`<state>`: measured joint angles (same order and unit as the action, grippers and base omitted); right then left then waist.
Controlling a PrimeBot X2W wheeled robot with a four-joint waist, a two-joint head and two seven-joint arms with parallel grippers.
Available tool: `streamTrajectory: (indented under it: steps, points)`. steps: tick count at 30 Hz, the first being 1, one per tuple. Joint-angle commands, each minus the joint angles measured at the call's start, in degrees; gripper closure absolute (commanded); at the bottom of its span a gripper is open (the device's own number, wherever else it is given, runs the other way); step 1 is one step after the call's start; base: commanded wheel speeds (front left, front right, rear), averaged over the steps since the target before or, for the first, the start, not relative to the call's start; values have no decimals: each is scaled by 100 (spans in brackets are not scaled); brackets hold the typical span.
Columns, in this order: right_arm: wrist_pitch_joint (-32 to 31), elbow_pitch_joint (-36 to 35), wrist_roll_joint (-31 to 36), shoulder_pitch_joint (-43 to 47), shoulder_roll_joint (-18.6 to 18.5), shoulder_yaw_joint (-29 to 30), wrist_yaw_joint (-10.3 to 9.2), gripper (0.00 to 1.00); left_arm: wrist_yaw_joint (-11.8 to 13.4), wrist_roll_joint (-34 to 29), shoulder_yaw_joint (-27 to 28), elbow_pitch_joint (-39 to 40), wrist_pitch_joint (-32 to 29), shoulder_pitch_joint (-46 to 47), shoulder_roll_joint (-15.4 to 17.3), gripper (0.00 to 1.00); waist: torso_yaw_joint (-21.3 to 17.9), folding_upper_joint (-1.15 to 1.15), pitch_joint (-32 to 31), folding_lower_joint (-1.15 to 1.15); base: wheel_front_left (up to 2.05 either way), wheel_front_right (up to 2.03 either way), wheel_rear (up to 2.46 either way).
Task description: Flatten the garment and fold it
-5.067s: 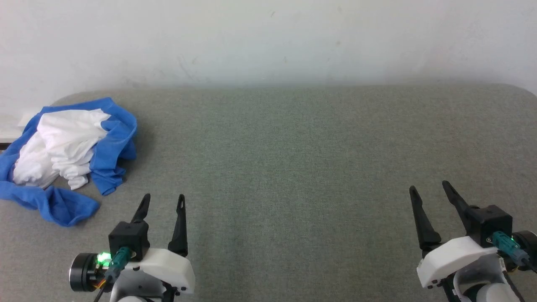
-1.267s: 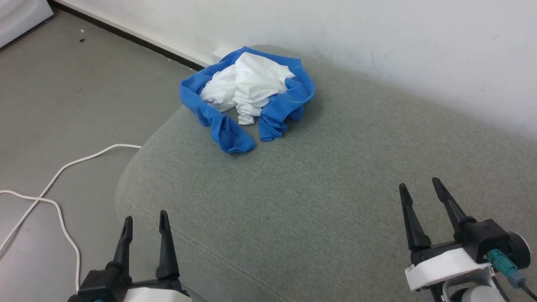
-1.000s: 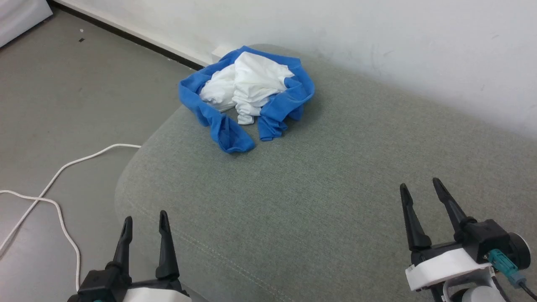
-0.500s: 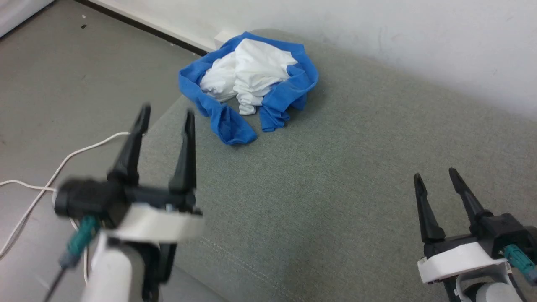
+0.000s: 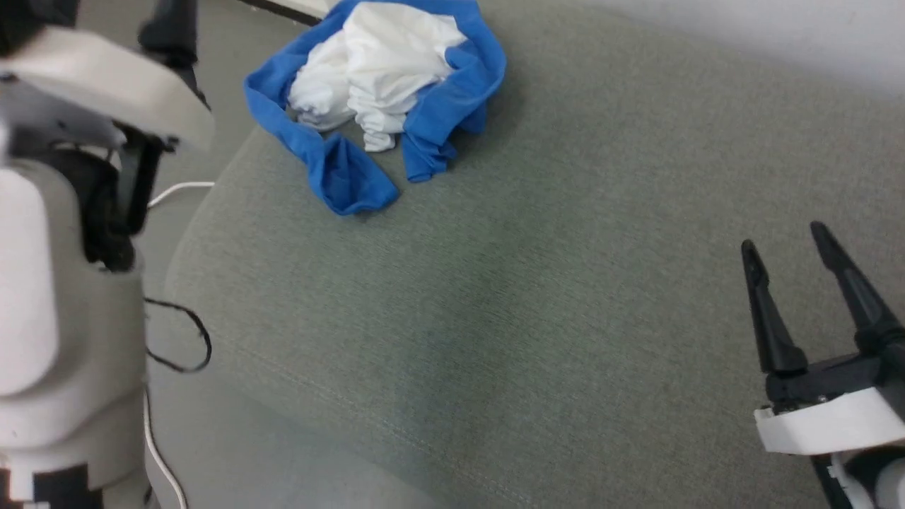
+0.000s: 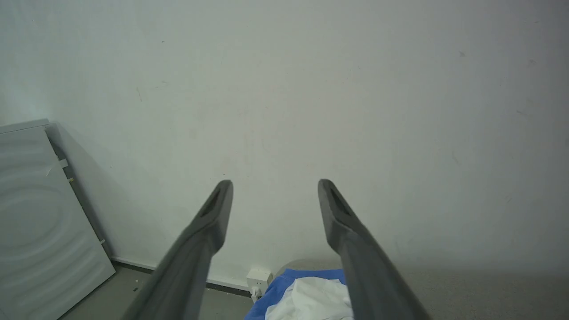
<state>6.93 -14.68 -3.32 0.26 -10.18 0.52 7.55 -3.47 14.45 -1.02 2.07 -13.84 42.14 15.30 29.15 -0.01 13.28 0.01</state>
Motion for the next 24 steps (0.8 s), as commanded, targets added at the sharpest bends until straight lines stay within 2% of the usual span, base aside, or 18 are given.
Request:
streamTrajectory:
  steps: [1, 9, 16, 24]
  points:
    - [-36, -107, -50, -35, -68, 35, -6, 0, 25, 73, 56, -77, -56, 153, 20, 0, -296, 1, 458, -1, 0, 0, 0]
    - [-371, -965, -329, -41, -551, 271, -6, 0, 0, 117, 146, -657, -824, 816, 453, 0, -703, 1, 1224, -1, 0, 0, 0]
    - [-533, -1516, -577, -107, -912, 578, -6, 0, 67, 183, 158, -1127, -1107, 1043, 517, 0, -1007, 1, 1879, -1, 0, 0, 0]
    - [-596, -1760, -773, -92, -1160, 911, -6, 0, 146, 168, 32, -1533, -1321, 880, 490, 0, -1202, 1, 2354, -1, 0, 0, 0]
